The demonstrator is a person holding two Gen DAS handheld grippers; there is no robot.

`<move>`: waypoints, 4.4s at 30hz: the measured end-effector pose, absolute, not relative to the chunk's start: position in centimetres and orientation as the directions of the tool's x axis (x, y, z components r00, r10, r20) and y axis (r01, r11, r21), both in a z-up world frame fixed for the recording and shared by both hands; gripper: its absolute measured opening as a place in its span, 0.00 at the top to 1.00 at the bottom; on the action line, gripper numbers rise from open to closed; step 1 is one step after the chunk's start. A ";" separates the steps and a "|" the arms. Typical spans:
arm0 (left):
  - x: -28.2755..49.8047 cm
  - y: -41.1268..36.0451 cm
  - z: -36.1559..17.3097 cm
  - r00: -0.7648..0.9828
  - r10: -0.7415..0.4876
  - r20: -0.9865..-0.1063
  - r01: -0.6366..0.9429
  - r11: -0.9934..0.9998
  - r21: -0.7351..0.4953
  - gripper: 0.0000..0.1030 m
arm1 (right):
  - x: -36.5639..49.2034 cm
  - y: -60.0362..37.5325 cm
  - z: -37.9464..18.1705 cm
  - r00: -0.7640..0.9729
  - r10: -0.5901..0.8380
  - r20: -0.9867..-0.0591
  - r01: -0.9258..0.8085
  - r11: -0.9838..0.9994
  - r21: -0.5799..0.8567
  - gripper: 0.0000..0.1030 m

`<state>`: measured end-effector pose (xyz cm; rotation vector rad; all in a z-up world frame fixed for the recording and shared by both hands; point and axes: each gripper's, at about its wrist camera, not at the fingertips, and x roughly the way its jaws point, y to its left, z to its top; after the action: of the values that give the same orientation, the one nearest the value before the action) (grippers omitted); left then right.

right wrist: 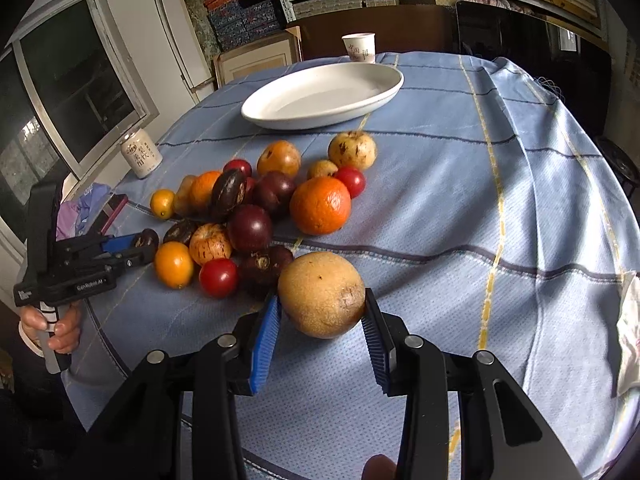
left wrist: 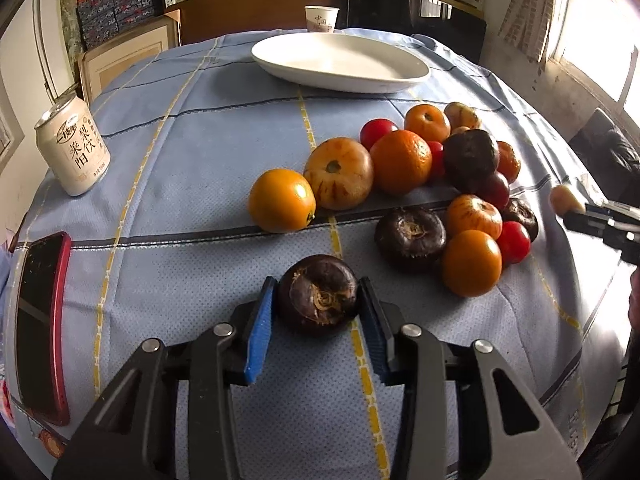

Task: Organize fruits
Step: 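Grasp the dark mangosteen with the left tool while the right tool grasps the brown pear, then place the mangosteen on the white plate with the left tool while the right tool places the pear, then grasp the yellow-orange fruit with the left tool while the right tool grasps the orange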

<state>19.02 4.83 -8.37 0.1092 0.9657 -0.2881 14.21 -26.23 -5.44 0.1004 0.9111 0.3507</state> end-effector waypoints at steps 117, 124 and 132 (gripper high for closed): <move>24.0 5.3 -8.5 0.525 -0.234 -0.818 0.273 0.957 -0.098 0.59 | 21.5 -25.1 -6.7 0.648 0.343 -0.680 -0.180 0.936 0.301 0.56; 23.7 4.7 -8.4 0.538 -0.214 -0.815 0.279 0.958 -0.067 0.63 | 21.1 -25.3 -6.4 0.667 0.330 -0.668 -0.168 0.940 0.297 0.56; 23.5 4.5 -8.0 0.563 -0.176 -0.808 0.256 0.966 -0.032 0.63 | 21.1 -26.0 -6.3 0.675 0.328 -0.661 -0.146 0.938 0.315 0.56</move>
<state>23.48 4.53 -8.04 0.0927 0.9393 -0.2548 21.15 -26.01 -6.34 0.2454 0.7877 0.2698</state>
